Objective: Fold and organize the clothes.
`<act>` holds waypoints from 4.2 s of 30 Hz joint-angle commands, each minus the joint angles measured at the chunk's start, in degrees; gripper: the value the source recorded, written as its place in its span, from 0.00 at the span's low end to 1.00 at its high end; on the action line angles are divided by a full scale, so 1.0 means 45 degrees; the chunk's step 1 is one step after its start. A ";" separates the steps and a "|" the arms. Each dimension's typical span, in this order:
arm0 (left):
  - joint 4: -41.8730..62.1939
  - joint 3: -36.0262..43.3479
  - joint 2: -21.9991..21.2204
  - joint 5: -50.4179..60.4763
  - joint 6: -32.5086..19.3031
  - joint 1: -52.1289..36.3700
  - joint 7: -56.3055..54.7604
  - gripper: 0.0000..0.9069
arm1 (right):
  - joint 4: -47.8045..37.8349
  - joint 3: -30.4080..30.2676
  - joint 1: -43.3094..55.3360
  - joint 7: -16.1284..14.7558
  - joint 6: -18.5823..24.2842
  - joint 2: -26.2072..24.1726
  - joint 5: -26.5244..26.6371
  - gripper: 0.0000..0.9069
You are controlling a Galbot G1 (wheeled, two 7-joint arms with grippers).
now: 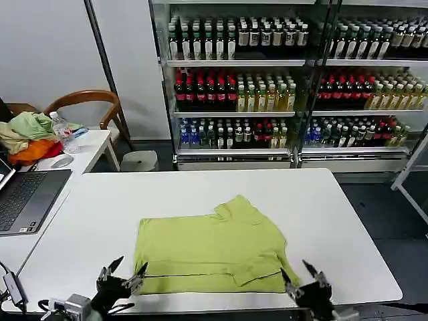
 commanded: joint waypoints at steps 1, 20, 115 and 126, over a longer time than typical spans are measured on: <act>0.2986 0.0999 0.0281 -0.0876 -0.0137 -0.4311 0.0250 1.00 | -0.3048 -0.2085 0.7108 0.0382 -0.1372 0.0287 0.2280 1.00; 0.6756 0.2764 0.0422 -0.1379 -0.0437 -0.7376 0.1330 1.00 | -0.9847 -0.6263 1.3177 -0.0437 -0.1642 0.3987 0.1335 1.00; 0.3935 0.1876 -0.0126 -0.0709 -0.2340 -0.3276 0.2204 0.04 | -0.3455 -0.4752 0.6695 -0.0051 -0.1088 0.2408 0.0588 0.00; 0.3714 0.1585 0.0145 -0.0806 -0.2431 -0.2822 0.2350 0.04 | -0.3615 -0.4508 0.6135 0.0187 -0.1074 0.2400 0.0039 0.00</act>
